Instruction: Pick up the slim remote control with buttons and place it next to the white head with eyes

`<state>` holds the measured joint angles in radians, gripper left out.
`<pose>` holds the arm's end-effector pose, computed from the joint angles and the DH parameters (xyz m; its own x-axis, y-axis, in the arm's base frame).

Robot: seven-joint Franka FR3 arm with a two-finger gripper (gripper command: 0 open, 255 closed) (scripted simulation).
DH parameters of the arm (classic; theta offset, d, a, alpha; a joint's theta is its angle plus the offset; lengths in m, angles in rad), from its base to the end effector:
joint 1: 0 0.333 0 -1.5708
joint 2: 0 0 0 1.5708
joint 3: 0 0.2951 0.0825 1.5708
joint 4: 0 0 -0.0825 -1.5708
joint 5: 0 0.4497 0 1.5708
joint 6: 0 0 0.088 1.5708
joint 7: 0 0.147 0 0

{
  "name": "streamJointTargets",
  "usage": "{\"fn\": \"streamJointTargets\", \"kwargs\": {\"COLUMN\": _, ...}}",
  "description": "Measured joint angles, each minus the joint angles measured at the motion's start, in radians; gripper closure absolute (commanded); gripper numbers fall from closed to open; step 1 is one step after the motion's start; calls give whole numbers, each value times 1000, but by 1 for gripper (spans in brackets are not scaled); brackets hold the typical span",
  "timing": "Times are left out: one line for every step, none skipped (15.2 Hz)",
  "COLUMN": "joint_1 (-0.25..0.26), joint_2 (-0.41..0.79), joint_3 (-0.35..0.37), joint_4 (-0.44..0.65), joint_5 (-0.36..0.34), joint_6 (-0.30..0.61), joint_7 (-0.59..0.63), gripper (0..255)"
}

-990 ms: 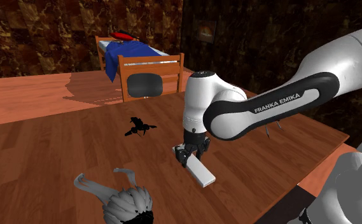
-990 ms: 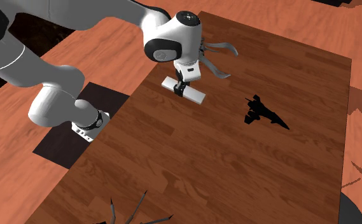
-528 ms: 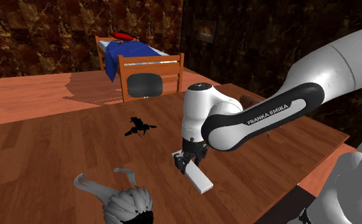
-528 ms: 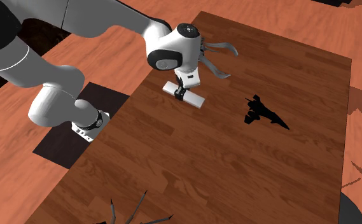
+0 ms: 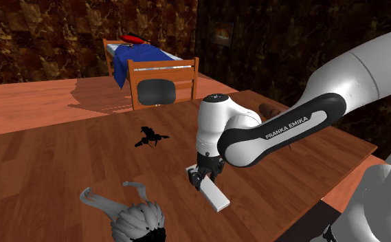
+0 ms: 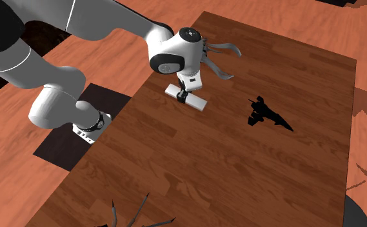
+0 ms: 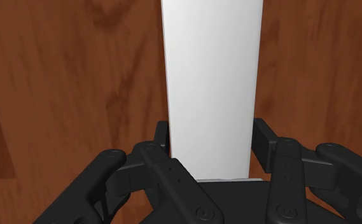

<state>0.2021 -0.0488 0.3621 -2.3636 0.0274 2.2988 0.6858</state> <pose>0.4566 0.2884 0.2378 0.9900 -0.1402 -0.0165 -0.1400 -0.9901 0.0099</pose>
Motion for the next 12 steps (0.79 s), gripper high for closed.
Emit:
{"fn": "streamJointTargets", "kwargs": {"joint_1": 0, "joint_2": 0, "joint_3": 0, "joint_4": 0, "joint_5": 0, "joint_6": 0, "joint_7": 0, "gripper": 0}}
{"fn": "streamJointTargets", "kwargs": {"joint_1": 0, "joint_2": 0, "joint_3": 0, "joint_4": 0, "joint_5": 0, "joint_6": 0, "joint_7": 0, "gripper": 0}}
{"fn": "streamJointTargets", "kwargs": {"joint_1": 0, "joint_2": 0, "joint_3": 0, "joint_4": 0, "joint_5": 0, "joint_6": 0, "joint_7": 0, "gripper": 0}}
{"fn": "streamJointTargets", "kwargs": {"joint_1": 0, "joint_2": 0, "joint_3": 0, "joint_4": 0, "joint_5": 0, "joint_6": 0, "joint_7": 0, "gripper": 0}}
{"fn": "streamJointTargets", "kwargs": {"joint_1": 0, "joint_2": 0, "joint_3": 0, "joint_4": 0, "joint_5": 0, "joint_6": 0, "joint_7": 0, "gripper": 0}}
{"fn": "streamJointTargets", "kwargs": {"joint_1": 0, "joint_2": 0, "joint_3": 0, "joint_4": 0, "joint_5": 0, "joint_6": 0, "joint_7": 0, "gripper": 0}}
{"fn": "streamJointTargets", "kwargs": {"joint_1": 0, "joint_2": 0, "joint_3": 0, "joint_4": 0, "joint_5": 0, "joint_6": 0, "joint_7": 0, "gripper": 0}}
{"fn": "streamJointTargets", "kwargs": {"joint_1": 1, "joint_2": -14, "joint_3": 0, "joint_4": 4, "joint_5": 6, "joint_6": -16, "joint_7": -3, "gripper": 0}}
{"fn": "streamJointTargets", "kwargs": {"joint_1": 0, "joint_2": -28, "joint_3": -2, "joint_4": 19, "joint_5": 12, "joint_6": -44, "joint_7": -8, "gripper": 0}}
{"fn": "streamJointTargets", "kwargs": {"joint_1": 0, "joint_2": -48, "joint_3": -4, "joint_4": 28, "joint_5": 19, "joint_6": -72, "joint_7": -15, "gripper": 0}}
{"fn": "streamJointTargets", "kwargs": {"joint_1": 0, "joint_2": -62, "joint_3": -5, "joint_4": 46, "joint_5": 23, "joint_6": -102, "joint_7": -18, "gripper": 0}}
{"fn": "streamJointTargets", "kwargs": {"joint_1": 1, "joint_2": -69, "joint_3": -6, "joint_4": 55, "joint_5": 26, "joint_6": -119, "joint_7": -20, "gripper": 0}}
